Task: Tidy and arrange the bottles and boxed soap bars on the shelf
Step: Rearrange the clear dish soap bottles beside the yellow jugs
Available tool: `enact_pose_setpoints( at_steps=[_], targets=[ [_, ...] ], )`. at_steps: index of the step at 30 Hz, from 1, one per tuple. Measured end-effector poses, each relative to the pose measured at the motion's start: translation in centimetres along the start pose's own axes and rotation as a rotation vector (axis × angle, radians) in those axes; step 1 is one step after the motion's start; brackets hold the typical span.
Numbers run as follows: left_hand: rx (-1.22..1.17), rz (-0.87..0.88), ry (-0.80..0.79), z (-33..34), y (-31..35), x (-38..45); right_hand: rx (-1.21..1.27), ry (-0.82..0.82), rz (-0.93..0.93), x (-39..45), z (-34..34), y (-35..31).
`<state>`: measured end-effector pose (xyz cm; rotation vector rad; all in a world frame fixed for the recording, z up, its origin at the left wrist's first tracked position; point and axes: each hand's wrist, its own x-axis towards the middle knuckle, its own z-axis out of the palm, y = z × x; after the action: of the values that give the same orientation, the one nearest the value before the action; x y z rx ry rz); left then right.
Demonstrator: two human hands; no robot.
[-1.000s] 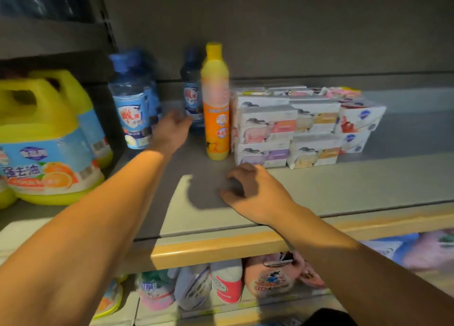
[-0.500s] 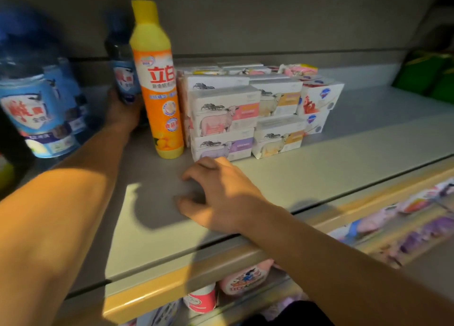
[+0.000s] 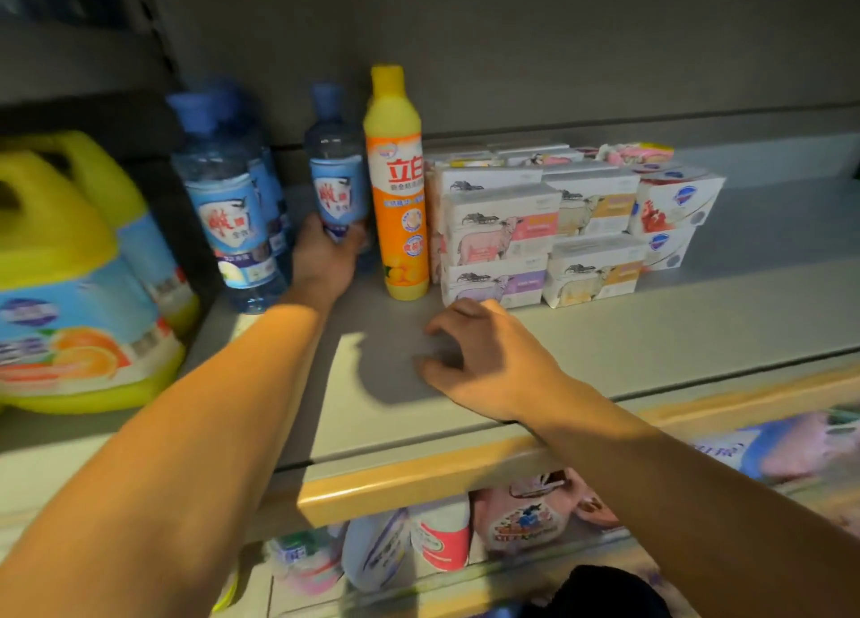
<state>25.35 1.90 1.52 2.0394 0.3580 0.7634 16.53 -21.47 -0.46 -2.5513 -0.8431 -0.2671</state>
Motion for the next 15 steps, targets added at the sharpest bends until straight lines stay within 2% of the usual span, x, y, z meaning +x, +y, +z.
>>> enact_pose_setpoints(
  at_steps=[7,12,15],
  targets=[
    [-0.031,-0.034,-0.018,-3.4,1.6,-6.8,0.018,-0.069,0.039,0.0,-0.5,-0.1],
    [-0.141,-0.007,-0.122,-6.4,2.3,-11.5,0.024,-0.095,0.045,-0.1,-0.7,-0.3],
    [-0.089,0.019,-0.182,-8.5,2.5,-13.6,0.059,-0.12,0.048,0.3,-0.8,-0.2]
  ],
)
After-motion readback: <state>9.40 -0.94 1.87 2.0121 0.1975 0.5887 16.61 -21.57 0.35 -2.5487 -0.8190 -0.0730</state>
